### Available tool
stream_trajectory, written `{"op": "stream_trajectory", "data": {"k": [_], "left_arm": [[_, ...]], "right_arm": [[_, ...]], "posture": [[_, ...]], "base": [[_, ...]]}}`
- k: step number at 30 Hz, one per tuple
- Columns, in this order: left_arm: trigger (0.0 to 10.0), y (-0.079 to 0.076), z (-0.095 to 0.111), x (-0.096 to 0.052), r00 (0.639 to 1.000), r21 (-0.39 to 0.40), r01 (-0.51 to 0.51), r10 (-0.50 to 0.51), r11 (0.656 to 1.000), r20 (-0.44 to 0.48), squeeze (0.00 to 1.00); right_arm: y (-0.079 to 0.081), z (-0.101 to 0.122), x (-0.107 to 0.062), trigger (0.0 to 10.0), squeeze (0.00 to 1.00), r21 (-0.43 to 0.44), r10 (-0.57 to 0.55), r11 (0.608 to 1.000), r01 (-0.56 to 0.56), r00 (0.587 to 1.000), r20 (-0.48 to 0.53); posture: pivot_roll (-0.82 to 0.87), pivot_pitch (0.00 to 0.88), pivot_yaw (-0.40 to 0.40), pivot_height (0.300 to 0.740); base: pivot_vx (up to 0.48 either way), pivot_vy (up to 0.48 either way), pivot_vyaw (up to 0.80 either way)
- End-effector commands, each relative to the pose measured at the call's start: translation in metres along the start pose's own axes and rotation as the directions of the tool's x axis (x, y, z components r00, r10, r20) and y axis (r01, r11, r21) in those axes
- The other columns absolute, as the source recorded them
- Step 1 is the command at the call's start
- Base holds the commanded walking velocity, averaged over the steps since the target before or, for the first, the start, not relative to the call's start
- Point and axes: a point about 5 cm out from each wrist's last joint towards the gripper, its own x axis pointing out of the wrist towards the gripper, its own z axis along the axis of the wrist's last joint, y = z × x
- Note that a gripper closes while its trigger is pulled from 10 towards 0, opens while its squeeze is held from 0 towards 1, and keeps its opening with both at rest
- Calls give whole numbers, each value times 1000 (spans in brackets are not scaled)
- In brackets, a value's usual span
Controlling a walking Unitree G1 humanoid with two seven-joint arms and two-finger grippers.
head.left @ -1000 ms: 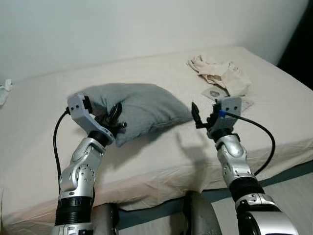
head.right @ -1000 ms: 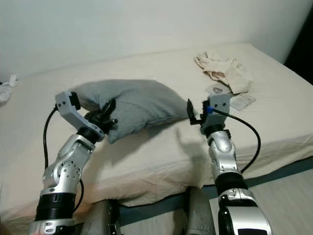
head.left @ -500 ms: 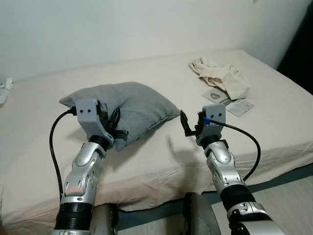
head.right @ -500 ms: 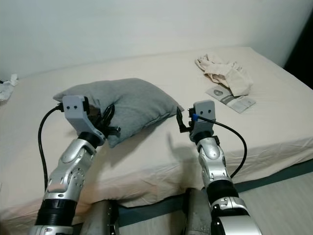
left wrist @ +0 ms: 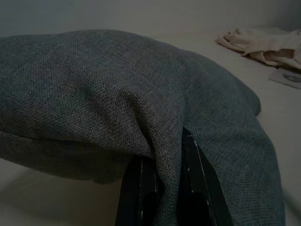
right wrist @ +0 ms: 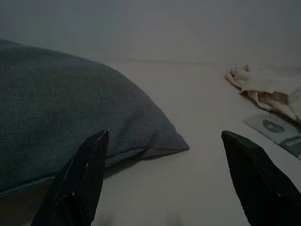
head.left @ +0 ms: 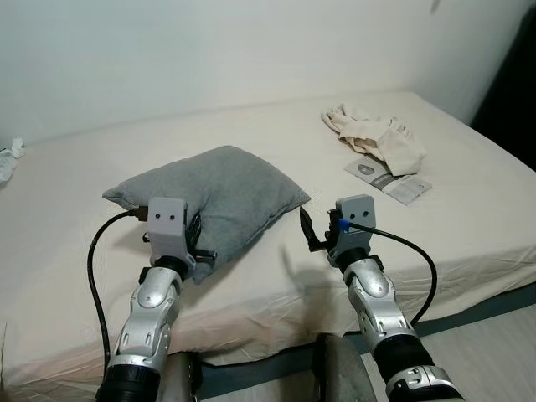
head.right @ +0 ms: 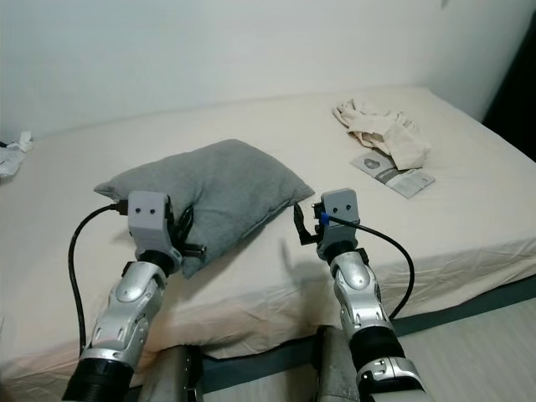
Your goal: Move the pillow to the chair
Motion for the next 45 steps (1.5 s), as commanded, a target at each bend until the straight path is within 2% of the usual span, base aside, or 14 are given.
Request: {"op": "stream_trajectory", "data": {"k": [1,9,19,26,34,42,45], "left_arm": [[10000,-1,1,-1,1000,15,-5,5,1000,30,0],[10000,-2,-3,-2,999,23,-11,10,1000,39,0],[10000,4,-10,-7,997,12,-65,65,998,34,0],[10000,1,-13,-11,996,-1,-81,80,997,34,0],[10000,1,-15,-12,996,-1,-85,85,996,32,0],[10000,4,-12,-9,996,4,-81,81,997,40,0],[10000,6,-17,-6,995,-69,-104,104,992,-11,0]], "right_arm": [[5,0,-1,10000,0,-9,21,1000,-21,1000,-3],[7,1,-1,10000,0,-2,26,1000,-26,1000,-3],[7,-2,-2,10000,0,-16,74,997,-75,997,-25],[8,-2,-2,10000,0,-24,105,994,-106,994,-36],[8,-2,-3,10000,0,-17,112,994,-113,993,-40],[8,-4,-4,10000,0,3,90,996,-90,995,-44],[7,-20,-7,10000,0,34,44,999,-40,990,-135]], "posture": [[1,37,-8,609],[2,32,-12,644],[-5,38,-73,684],[-10,50,-97,714],[-9,56,-88,740],[-1,43,-64,740],[5,39,-55,740]], "base": [[0,0,0],[0,0,0],[0,0,0],[0,0,0],[0,0,0],[0,0,0],[0,0,0]]}}
